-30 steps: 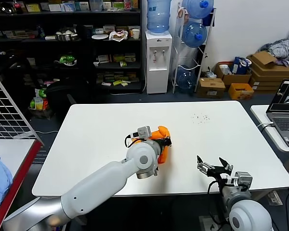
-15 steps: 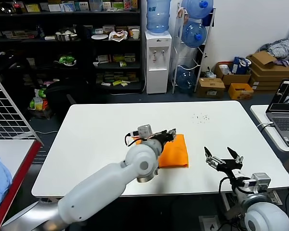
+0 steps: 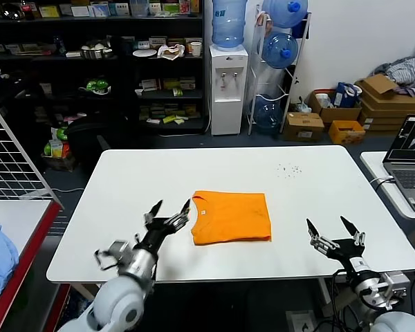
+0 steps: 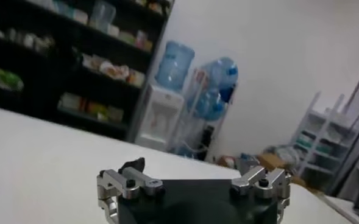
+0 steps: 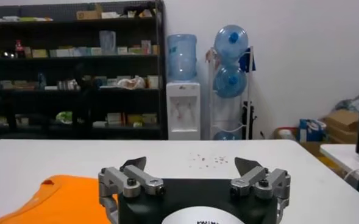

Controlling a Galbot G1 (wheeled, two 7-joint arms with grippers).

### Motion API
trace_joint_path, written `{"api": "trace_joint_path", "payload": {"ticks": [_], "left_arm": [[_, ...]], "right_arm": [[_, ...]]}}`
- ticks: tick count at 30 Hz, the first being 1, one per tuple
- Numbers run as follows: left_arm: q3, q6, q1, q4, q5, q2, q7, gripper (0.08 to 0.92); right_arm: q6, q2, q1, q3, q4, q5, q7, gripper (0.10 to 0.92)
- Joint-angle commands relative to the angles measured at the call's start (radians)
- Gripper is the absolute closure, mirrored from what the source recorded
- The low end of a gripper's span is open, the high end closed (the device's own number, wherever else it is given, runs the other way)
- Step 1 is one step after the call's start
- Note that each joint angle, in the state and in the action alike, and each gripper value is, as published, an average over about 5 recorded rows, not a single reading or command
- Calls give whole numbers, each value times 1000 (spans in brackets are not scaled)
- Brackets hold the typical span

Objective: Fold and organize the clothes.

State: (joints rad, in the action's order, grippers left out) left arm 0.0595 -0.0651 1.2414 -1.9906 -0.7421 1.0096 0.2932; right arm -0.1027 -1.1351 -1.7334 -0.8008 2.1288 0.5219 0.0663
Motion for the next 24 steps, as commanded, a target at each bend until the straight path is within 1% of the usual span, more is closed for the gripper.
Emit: {"api": "trace_joint_path", "payload": {"ticks": [1, 2, 4, 9, 11, 18, 24], "left_arm": [[459, -456, 530, 1, 532, 279, -437, 92], [461, -457, 538, -7, 524, 295, -445, 87], [459, -454, 552, -18, 509, 303, -447, 80], [436, -424, 607, -36, 456, 263, -417, 79], [433, -417, 632, -43, 451, 261, -406, 79], [470, -411, 641, -52, 461, 304, -413, 79], [498, -401, 627, -62, 454, 334, -419, 79]], "right_arm": [[231, -138, -66, -35, -57, -170, 106, 104], [235, -156, -65, -40, -55, -168, 108, 104], [242, -188, -65, -50, -50, -160, 117, 104], [273, -250, -66, -68, -50, -165, 141, 104], [288, -267, -64, -73, -54, -180, 151, 104], [326, -308, -62, -62, -52, -247, 166, 104], [328, -325, -66, -55, -55, -264, 170, 104]]}}
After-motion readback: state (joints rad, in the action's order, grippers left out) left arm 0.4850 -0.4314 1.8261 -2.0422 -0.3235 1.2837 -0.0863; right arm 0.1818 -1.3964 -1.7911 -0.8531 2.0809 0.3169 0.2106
